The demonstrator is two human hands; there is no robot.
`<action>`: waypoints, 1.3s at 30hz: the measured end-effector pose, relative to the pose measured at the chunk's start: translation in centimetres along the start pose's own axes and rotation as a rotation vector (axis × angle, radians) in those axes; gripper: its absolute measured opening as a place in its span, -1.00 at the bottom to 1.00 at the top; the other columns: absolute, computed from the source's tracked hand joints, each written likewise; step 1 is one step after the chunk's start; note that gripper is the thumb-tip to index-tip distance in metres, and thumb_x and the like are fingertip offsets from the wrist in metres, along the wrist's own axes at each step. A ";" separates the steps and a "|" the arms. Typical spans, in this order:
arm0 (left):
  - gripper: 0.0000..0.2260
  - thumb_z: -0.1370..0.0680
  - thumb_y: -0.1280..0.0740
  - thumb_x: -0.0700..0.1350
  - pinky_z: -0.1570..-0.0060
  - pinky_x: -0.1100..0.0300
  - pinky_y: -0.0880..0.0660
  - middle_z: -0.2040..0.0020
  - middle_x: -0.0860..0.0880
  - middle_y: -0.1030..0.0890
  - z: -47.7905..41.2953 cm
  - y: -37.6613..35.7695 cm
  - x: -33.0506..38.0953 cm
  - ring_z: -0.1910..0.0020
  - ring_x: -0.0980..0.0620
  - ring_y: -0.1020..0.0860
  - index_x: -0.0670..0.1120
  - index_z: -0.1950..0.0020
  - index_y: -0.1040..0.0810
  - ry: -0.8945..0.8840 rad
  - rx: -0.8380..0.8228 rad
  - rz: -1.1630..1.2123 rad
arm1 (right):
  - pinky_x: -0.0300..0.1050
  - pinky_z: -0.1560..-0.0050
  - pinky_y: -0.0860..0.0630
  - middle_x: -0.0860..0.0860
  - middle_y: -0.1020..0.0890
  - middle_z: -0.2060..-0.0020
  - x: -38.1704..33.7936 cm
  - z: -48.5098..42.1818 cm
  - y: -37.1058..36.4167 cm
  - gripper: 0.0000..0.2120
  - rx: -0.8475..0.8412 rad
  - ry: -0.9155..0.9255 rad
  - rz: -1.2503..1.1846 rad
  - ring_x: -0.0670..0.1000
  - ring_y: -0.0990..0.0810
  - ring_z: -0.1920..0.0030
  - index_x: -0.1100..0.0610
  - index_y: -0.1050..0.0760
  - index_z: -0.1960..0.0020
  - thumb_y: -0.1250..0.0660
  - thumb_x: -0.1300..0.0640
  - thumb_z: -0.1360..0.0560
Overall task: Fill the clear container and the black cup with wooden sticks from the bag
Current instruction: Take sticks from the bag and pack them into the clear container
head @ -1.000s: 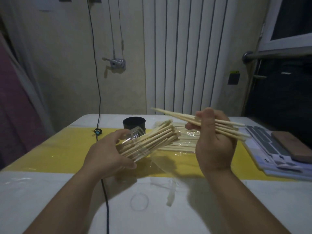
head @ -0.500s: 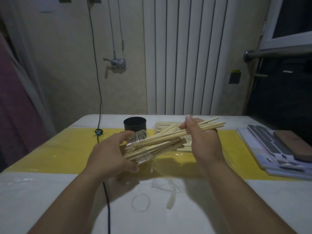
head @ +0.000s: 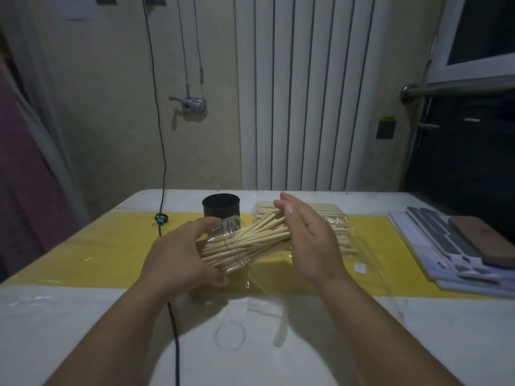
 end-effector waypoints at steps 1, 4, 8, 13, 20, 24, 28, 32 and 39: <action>-0.01 0.07 -0.53 0.14 0.00 0.14 -0.48 -0.15 0.30 -0.52 0.0 0.0 0.0 -0.04 0.13 -0.57 0.27 -0.40 -0.43 0.001 0.003 -0.001 | -0.37 -0.26 -0.37 -0.28 -0.55 -0.22 0.1 0.0 -0.1 -0.75 -0.016 -0.009 -0.019 -0.37 -0.45 -0.24 -0.20 -0.53 -0.11 -0.13 0.09 -0.67; -0.01 0.06 -0.54 0.13 0.00 0.14 -0.47 -0.14 0.29 -0.51 -0.1 -0.1 0.0 -0.04 0.11 -0.57 0.28 -0.39 -0.43 0.001 0.002 0.005 | -0.39 -0.28 -0.35 -0.27 -0.55 -0.25 0.3 -0.2 0.4 -0.74 -0.001 -0.022 -0.087 -0.36 -0.44 -0.27 -0.16 -0.55 -0.19 -0.14 0.08 -0.67; -0.02 0.08 -0.54 0.15 -0.01 0.12 -0.51 -0.15 0.29 -0.53 -0.1 -0.1 -0.4 -0.05 0.11 -0.59 0.32 -0.37 -0.41 0.011 0.005 0.030 | -0.47 -0.09 -0.40 -0.27 -0.62 -0.09 0.6 -0.3 1.3 -0.73 0.088 -0.043 -0.087 -0.35 -0.52 -0.14 -0.14 -0.58 -0.12 -0.13 0.10 -0.68; -0.05 0.08 -0.56 0.15 -0.04 0.05 -0.56 -0.08 0.40 -0.49 -0.3 0.0 -0.8 -0.05 0.12 -0.59 0.39 -0.31 -0.39 0.032 0.010 0.089 | -0.03 0.07 -0.51 -0.07 -0.65 0.16 1.2 -1.0 2.8 -0.78 0.148 -0.105 0.035 -0.03 -0.60 0.09 -0.02 -0.56 0.09 -0.19 0.22 -0.59; -0.06 0.05 -0.59 0.12 -0.08 0.00 -0.55 -0.10 0.33 -0.49 -0.5 -0.1 -1.1 -0.10 0.09 -0.56 0.36 -0.32 -0.39 0.029 0.010 0.116 | 0.00 0.24 -0.53 -0.03 -0.64 0.43 2.2 -0.9 3.2 -0.78 -0.088 -0.253 0.338 0.02 -0.58 0.36 0.07 -0.51 0.31 -0.19 0.26 -0.45; -0.14 0.06 -0.57 0.14 -0.08 0.00 -0.55 -0.11 0.33 -0.50 -0.5 -0.1 -1.3 -0.10 0.10 -0.55 0.44 -0.20 -0.34 0.050 0.027 0.166 | -0.01 0.16 -0.56 -0.03 -0.66 0.35 3.0 -0.9 3.0 -0.79 -0.213 -0.288 0.609 0.05 -0.62 0.23 0.10 -0.49 0.33 -0.16 0.25 -0.42; -0.15 0.05 -0.58 0.14 -0.05 0.01 -0.55 -0.14 0.30 -0.52 -0.6 -0.1 -1.5 -0.05 0.18 -0.54 0.45 -0.18 -0.34 0.081 0.041 0.209 | -0.05 -0.08 -0.56 0.03 -0.67 -0.03 5.2 -0.4 1.5 -0.82 -0.494 -0.317 0.870 0.09 -0.62 -0.08 0.04 -0.65 0.07 -0.27 0.15 -0.48; -0.15 0.03 -0.60 0.10 -0.03 0.03 -0.53 -0.14 0.30 -0.52 -0.6 -0.1 -1.4 -0.04 0.19 -0.53 0.45 -0.17 -0.34 0.095 0.040 0.234 | 0.03 -0.53 -0.12 0.02 -0.05 -0.60 7.4 0.2 0.1 -0.45 -0.620 -0.275 0.987 0.06 -0.07 -0.58 0.02 -0.11 -0.59 -0.11 0.07 -0.61; -0.14 0.04 -0.59 0.08 -0.03 0.04 -0.50 -0.17 0.23 -0.54 -0.5 0.2 -1.4 -0.06 0.19 -0.53 0.40 -0.21 -0.38 0.119 0.047 0.293 | 0.07 -0.37 -0.30 0.02 -0.42 -0.39 8.6 -2.1 -1.6 -0.56 -0.503 -0.201 1.072 0.14 -0.36 -0.43 -0.01 -0.38 -0.41 -0.17 0.14 -0.53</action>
Point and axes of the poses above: each hand's wrist, its own z-axis away from the middle knuckle, its own y-axis out of the back of the hand, x = y × z, the point moved 2 cm from there along -z, towards the middle knuckle
